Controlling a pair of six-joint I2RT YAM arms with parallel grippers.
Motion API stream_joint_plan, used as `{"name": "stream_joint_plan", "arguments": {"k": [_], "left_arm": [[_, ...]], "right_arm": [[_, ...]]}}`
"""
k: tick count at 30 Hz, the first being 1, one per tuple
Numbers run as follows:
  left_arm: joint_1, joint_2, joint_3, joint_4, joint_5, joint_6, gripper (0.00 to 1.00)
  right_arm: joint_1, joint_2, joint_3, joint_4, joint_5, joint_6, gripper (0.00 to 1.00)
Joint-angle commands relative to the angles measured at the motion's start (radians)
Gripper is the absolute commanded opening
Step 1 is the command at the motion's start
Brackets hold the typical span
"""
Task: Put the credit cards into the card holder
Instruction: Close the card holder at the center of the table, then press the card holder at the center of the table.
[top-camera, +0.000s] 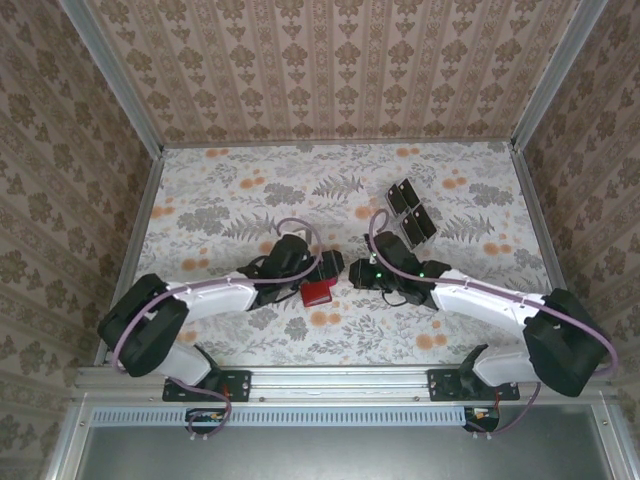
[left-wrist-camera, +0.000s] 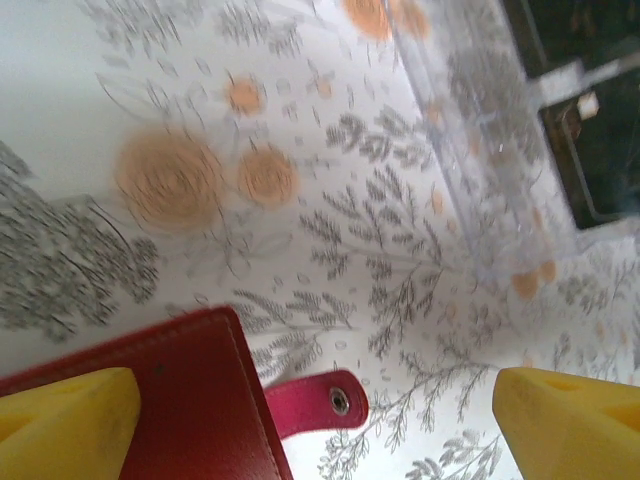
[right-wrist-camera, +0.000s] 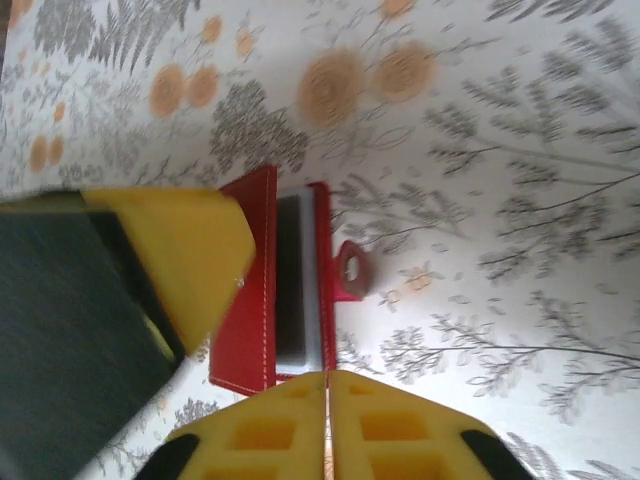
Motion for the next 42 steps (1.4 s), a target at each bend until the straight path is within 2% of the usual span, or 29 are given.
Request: {"name": "stream_joint_plan", "arguments": {"k": [1, 10, 19, 27, 34, 42], "left_arm": [[0.047, -0.069, 0.024, -0.086, 0.011, 0.036, 1.0], [0.137, -0.269, -0.049, -0.316, -0.018, 0.071, 1.0], [0.145, -0.344, -0.151, -0.488, -0.029, 0.114, 1.0], [0.135, -0.345, -0.199, -0.49, -0.039, 0.138, 1.0], [0.108, -0.336, -0.193, -0.453, -0.035, 0.152, 1.0], [0.028, -0.272, -0.167, -0.393, -0.052, 0.152, 1.0]], "right_arm": [[0.029, 0.077, 0.059, 0.031, -0.02, -0.005, 0.06], [0.04, 0.158, 0.162, -0.001, -0.032, -0.054, 0.01], [0.04, 0.333, 0.3, -0.035, -0.085, -0.121, 0.0], [0.039, 0.506, 0.394, -0.025, -0.13, -0.134, 0.0], [0.041, 0.538, 0.375, 0.001, -0.128, -0.118, 0.0], [0.04, 0.556, 0.367, 0.014, -0.128, -0.109, 0.0]]}}
